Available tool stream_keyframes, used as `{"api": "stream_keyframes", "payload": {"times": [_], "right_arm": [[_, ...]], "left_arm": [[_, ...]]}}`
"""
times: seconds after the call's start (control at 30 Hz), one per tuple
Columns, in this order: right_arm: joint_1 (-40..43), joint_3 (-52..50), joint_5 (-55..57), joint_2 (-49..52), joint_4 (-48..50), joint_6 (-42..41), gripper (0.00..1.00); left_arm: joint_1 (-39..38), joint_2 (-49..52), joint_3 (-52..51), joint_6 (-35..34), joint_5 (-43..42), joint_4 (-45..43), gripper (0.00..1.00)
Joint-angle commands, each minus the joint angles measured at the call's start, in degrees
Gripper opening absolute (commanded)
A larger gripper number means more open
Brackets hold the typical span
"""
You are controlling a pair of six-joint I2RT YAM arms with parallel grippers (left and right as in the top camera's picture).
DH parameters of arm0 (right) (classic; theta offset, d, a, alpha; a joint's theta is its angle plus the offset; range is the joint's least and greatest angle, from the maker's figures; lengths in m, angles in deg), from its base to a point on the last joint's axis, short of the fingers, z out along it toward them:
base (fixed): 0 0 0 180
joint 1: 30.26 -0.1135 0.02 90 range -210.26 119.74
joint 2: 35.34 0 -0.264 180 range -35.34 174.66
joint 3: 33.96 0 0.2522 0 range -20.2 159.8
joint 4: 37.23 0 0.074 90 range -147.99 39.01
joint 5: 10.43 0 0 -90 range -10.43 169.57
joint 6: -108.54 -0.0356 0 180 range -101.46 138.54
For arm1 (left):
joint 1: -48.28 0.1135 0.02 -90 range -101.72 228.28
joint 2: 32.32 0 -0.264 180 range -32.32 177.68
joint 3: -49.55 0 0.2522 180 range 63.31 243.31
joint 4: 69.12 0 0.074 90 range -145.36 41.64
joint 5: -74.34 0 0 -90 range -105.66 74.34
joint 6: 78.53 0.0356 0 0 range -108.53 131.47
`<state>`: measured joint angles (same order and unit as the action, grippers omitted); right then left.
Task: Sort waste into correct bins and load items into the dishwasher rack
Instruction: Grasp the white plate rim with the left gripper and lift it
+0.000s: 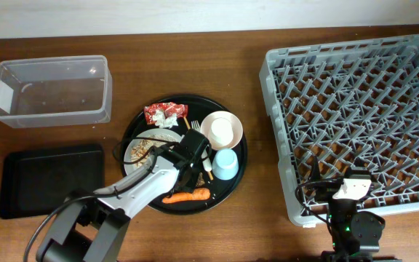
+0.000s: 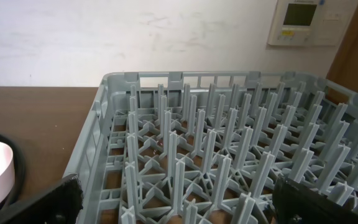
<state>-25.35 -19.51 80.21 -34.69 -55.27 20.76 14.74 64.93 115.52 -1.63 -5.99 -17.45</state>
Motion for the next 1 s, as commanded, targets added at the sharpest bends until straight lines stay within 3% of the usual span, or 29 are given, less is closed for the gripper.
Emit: {"api": "stream_keyframes", "payload": {"times": [0.0, 0.07, 0.47, 0.97], "right_arm": [[0.37, -0.37, 0.68, -0.22, -0.28, 0.35, 0.99], [0.37, -0.37, 0.7, -0.22, -0.28, 0.35, 0.99], [0.37, -0.37, 0.68, -0.22, -0.31, 0.35, 0.99], [0.37, -0.37, 0.7, -0.22, -0.28, 0.35, 0.99]], "left_arm": [[0.04, 2.16, 0.35, -0.57, 0.68, -0.83, 0.29], [0.04, 2.1, 0.35, -0.57, 0.68, -0.81, 0.21], [0.04, 2.05, 2.75, -0.55, 0.68, 1.75, 0.01], [0.04, 2.05, 9.22, -0.55, 3.91, 8.52, 0.01]]}}
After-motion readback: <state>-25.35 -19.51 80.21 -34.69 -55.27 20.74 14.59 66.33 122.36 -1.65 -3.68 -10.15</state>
